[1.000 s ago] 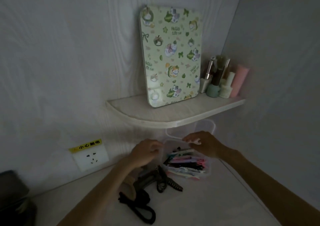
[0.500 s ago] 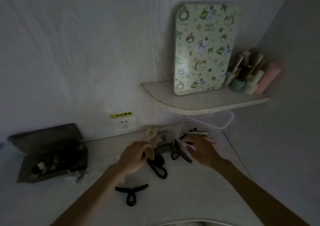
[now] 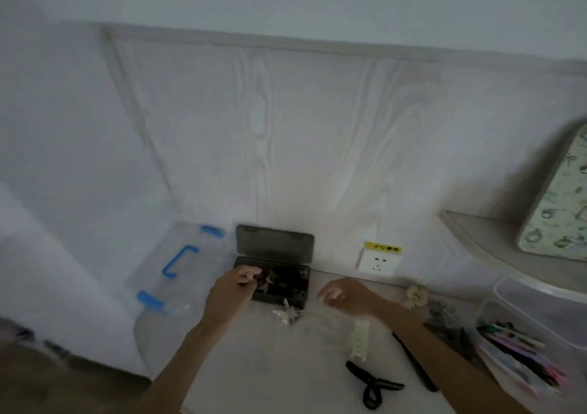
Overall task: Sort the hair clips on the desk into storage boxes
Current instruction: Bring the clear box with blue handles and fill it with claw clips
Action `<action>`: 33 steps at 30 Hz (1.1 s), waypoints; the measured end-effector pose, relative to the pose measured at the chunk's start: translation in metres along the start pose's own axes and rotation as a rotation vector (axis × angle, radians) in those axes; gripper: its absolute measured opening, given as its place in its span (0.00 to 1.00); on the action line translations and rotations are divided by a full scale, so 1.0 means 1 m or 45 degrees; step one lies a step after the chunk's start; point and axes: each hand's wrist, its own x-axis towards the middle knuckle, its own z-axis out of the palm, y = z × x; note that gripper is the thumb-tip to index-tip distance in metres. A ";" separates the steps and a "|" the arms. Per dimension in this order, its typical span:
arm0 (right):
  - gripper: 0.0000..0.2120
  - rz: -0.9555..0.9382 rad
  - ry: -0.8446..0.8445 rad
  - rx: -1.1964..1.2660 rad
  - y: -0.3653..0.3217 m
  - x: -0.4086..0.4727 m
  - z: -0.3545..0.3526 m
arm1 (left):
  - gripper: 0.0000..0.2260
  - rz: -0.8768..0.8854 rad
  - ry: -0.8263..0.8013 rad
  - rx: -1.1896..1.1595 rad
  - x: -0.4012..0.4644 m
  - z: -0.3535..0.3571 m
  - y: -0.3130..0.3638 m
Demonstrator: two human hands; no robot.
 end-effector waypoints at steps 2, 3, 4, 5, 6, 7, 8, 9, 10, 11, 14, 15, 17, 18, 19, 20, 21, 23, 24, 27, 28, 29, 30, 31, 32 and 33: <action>0.13 -0.044 -0.079 0.027 -0.046 0.026 0.011 | 0.08 -0.078 0.162 -0.026 -0.003 -0.045 -0.021; 0.13 -0.061 -0.105 0.029 -0.071 0.039 0.019 | 0.09 -0.108 0.262 -0.019 -0.005 -0.068 -0.034; 0.13 -0.080 -0.107 0.026 -0.092 0.051 0.027 | 0.10 -0.148 0.342 -0.027 -0.005 -0.086 -0.042; 0.14 -0.097 -0.100 0.019 -0.110 0.063 0.035 | 0.11 -0.189 0.406 -0.029 -0.005 -0.103 -0.050; 0.15 -0.114 -0.076 0.023 -0.129 0.076 0.045 | 0.11 -0.225 0.446 -0.053 -0.005 -0.117 -0.062; 0.17 -0.132 -0.033 0.020 -0.143 0.087 0.053 | 0.12 -0.248 0.455 -0.068 -0.006 -0.126 -0.069; 0.19 -0.156 0.014 -0.008 -0.157 0.096 0.062 | 0.12 -0.267 0.464 -0.082 -0.007 -0.131 -0.077; 0.21 -0.183 0.058 -0.075 -0.172 0.107 0.074 | 0.12 -0.290 0.485 -0.089 -0.009 -0.137 -0.086; 0.23 -0.197 0.090 -0.181 -0.178 0.113 0.082 | 0.11 -0.321 0.510 -0.111 -0.012 -0.133 -0.091; 0.25 -0.208 0.106 -0.319 -0.187 0.119 0.093 | 0.10 -0.382 0.533 -0.141 -0.015 -0.133 -0.098; 0.25 -0.123 0.055 -0.625 -0.198 0.126 0.121 | 0.23 -0.769 0.460 -0.350 -0.019 -0.117 -0.118; 0.24 -0.103 0.049 -0.663 -0.200 0.125 0.128 | 0.28 -0.906 0.402 -0.492 -0.019 -0.111 -0.124; 0.24 -0.111 0.096 -0.667 -0.199 0.121 0.138 | 0.28 -1.001 0.329 -0.730 -0.022 -0.103 -0.130; 0.25 -0.131 0.101 -0.656 -0.198 0.119 0.138 | 0.24 -0.972 0.326 -0.774 -0.022 -0.100 -0.135; 0.27 -0.159 0.081 -0.645 -0.196 0.116 0.135 | 0.21 -0.918 0.340 -0.761 -0.021 -0.097 -0.139; 0.28 -0.194 0.041 -0.605 -0.195 0.117 0.131 | 0.19 -0.872 0.356 -0.721 -0.020 -0.099 -0.144; 0.25 -0.227 0.000 -0.532 -0.192 0.113 0.126 | 0.19 -0.845 0.347 -0.660 -0.021 -0.101 -0.144; 0.16 -0.273 0.023 -0.260 -0.185 0.109 0.117 | 0.20 -0.849 0.287 -0.564 -0.023 -0.112 -0.149; 0.15 -0.275 0.119 -0.137 -0.181 0.106 0.114 | 0.20 -0.863 0.249 -0.524 -0.028 -0.119 -0.151; 0.19 -0.171 0.391 -0.070 -0.168 0.094 0.105 | 0.16 -0.906 0.095 -0.380 -0.042 -0.141 -0.150; 0.21 -0.117 0.363 -0.055 -0.165 0.089 0.105 | 0.13 -0.926 0.060 -0.315 -0.048 -0.148 -0.150; 0.22 -0.071 0.282 0.012 -0.165 0.084 0.106 | 0.12 -0.954 0.033 -0.253 -0.052 -0.154 -0.150; 0.22 -0.016 0.174 0.139 -0.165 0.080 0.108 | 0.11 -0.977 -0.001 -0.210 -0.056 -0.159 -0.151; 0.20 0.026 0.068 0.283 -0.163 0.073 0.112 | 0.10 -1.000 -0.056 -0.172 -0.064 -0.161 -0.150; 0.19 0.069 -0.017 0.389 -0.161 0.067 0.116 | 0.10 -1.015 -0.127 -0.140 -0.069 -0.163 -0.147; 0.18 0.093 -0.064 0.409 -0.157 0.061 0.120 | 0.09 -1.027 -0.198 -0.114 -0.075 -0.162 -0.144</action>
